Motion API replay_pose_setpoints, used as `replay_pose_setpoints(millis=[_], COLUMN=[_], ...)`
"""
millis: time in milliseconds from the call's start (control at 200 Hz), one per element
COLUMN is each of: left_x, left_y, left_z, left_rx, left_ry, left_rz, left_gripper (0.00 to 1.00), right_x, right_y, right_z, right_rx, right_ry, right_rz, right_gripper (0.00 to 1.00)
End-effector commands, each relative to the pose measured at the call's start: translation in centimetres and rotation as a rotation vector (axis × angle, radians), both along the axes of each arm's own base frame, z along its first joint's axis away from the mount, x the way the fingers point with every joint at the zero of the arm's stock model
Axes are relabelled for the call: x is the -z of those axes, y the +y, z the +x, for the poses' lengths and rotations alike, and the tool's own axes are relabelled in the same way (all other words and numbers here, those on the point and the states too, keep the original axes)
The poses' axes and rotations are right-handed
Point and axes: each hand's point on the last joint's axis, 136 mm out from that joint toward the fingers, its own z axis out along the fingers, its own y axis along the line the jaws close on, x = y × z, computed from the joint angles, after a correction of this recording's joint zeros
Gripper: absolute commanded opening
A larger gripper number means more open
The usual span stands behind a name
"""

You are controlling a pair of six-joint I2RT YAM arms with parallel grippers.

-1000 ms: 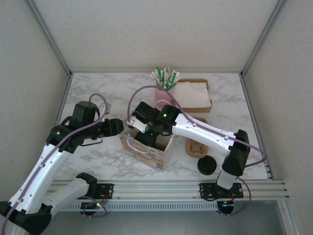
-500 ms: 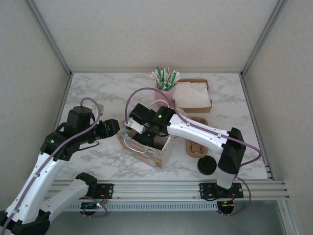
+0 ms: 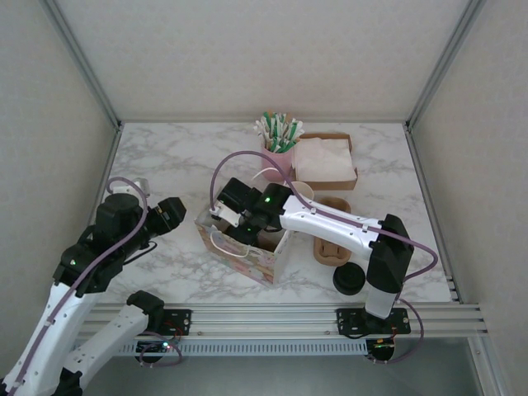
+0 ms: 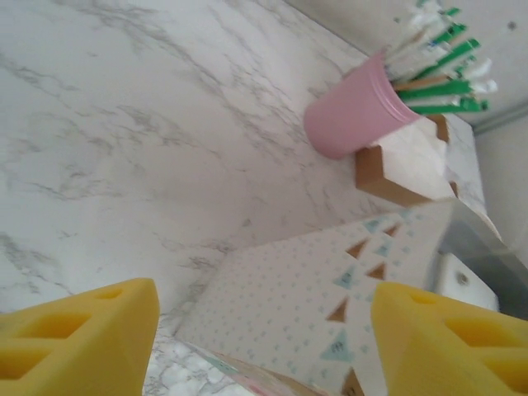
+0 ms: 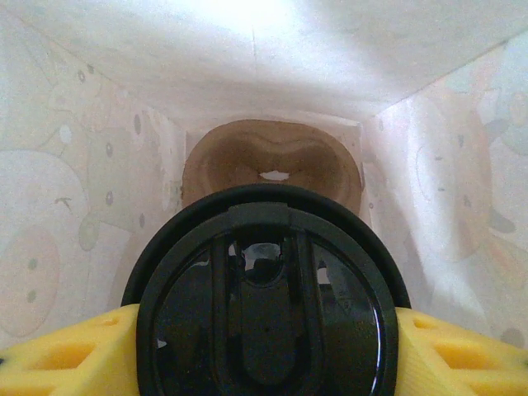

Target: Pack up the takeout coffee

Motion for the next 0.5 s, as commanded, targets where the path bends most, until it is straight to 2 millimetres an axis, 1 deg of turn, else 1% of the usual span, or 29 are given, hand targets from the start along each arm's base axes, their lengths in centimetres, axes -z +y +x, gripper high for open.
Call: replay_pose_setpoints(millis=[0, 90, 220, 320, 395, 496], left_x=[2.2, 3.4, 5.0, 6.8, 8.2, 10.2], left_y=[2.1, 2.6, 3.0, 2.9, 2.7, 2.4], left_z=[0.2, 0.3, 0.5, 0.4, 0.4, 0.3], left_rx=[-0.135, -0.173, -0.211, -0.219, -0.218, -0.218], left_ry=[0.067, 0.103, 0.140, 0.177, 0.212, 0.259], left_rz=[0.051, 0.067, 0.074, 0.076, 0.076, 0.073], left_gripper=[0.66, 0.64, 0.64, 0.63, 0.63, 0.62], right_x=[3.0, 2.0, -0.4, -1.9, -2.5, -2.5], right_y=[-1.6, -1.2, -0.2, 0.4, 0.8, 1.2], right_z=[-1.1, -1.0, -0.5, -0.3, -0.2, -0.1], right_rx=[-0.002, -0.001, 0.007, 0.007, 0.002, -0.002], right_ry=[0.046, 0.034, 0.003, -0.018, -0.034, -0.049], right_rz=[-0.099, -0.071, 0.002, 0.061, 0.103, 0.133], right_gripper=[0.54, 0.54, 0.54, 0.54, 0.54, 0.54])
